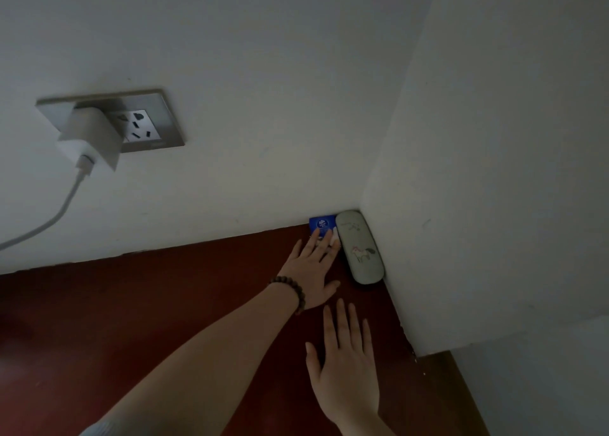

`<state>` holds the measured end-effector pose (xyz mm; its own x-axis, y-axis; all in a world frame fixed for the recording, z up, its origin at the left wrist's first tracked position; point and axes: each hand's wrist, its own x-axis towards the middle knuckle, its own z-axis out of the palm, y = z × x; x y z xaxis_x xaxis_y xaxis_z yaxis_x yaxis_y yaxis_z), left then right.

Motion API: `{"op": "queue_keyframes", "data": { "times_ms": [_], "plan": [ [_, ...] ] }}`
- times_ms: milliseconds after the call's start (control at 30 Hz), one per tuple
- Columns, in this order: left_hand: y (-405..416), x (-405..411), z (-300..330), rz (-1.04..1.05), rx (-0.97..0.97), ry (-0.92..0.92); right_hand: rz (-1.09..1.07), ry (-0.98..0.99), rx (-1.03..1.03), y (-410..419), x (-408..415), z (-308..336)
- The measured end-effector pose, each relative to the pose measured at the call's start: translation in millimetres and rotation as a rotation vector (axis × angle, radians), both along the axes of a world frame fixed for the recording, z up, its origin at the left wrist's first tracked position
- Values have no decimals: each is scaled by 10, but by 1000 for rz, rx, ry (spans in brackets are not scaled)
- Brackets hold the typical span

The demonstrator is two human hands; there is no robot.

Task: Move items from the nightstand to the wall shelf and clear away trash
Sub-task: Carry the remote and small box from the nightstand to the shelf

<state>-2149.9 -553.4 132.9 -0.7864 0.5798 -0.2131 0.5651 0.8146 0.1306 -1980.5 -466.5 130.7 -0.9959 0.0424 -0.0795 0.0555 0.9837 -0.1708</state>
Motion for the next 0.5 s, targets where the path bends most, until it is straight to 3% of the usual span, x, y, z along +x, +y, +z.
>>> {"op": "queue_keyframes", "data": {
  "times_ms": [233, 500],
  "plan": [
    [-111, 107, 272, 181, 126, 49, 2, -30, -28, -1, -8, 30],
    [-679, 896, 599, 506, 178, 148, 73, -111, -25, 56, -63, 254]
  ]
}}
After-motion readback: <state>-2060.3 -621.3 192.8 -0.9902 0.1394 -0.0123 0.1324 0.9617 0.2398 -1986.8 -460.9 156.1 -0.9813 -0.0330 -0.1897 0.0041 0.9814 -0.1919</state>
